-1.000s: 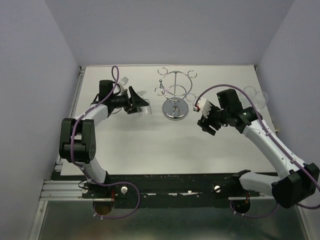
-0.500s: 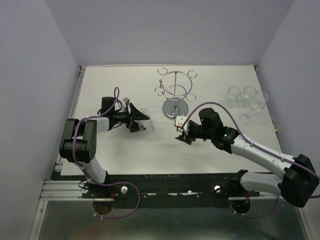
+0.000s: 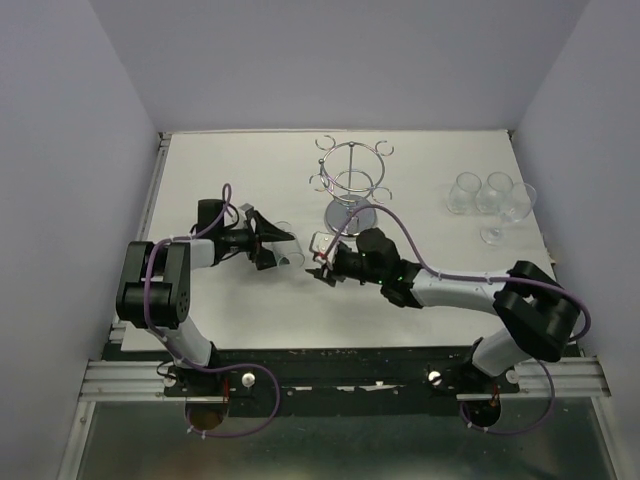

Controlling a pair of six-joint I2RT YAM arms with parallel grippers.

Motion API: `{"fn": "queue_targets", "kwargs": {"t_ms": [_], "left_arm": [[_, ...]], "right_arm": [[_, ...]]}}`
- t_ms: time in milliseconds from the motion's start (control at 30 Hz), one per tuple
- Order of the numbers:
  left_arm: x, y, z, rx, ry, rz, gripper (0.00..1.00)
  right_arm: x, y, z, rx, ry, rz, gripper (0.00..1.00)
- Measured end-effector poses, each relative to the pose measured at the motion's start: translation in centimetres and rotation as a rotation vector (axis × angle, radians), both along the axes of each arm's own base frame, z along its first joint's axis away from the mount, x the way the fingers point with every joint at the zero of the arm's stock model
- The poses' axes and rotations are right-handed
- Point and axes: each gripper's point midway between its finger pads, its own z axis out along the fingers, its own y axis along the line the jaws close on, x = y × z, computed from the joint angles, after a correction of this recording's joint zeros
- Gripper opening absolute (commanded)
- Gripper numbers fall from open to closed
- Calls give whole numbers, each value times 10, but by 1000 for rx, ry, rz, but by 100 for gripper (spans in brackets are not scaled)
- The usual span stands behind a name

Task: Take the wine glass off the wine glass rack

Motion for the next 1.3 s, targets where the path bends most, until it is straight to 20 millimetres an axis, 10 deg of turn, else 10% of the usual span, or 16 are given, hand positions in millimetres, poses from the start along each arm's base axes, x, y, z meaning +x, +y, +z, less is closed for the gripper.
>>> {"fn": "queue_targets", "kwargs": {"t_ms": [467,767,1033,1133,1233,1300], "left_arm": [[1,18,-8,-17,187,150,0],[2,23,-11,-20,257,193,0],[1,25,-16,-12,318,222,0],[0,27,-18,-14,357,241,32],[-2,28,-19,-29,441,264,99],[-4,28,-21,-24,459,265,99]], "right_arm": [[44,37,14,105,110,-180,54],[41,45,-13,51,134,-155,53],[52,63,-29,31,143,-165,26],[58,65,-28,33,139,-191,1],[62,63,-32,29,139,-222,1],[63,63,-33,31,150,-234,1]]}}
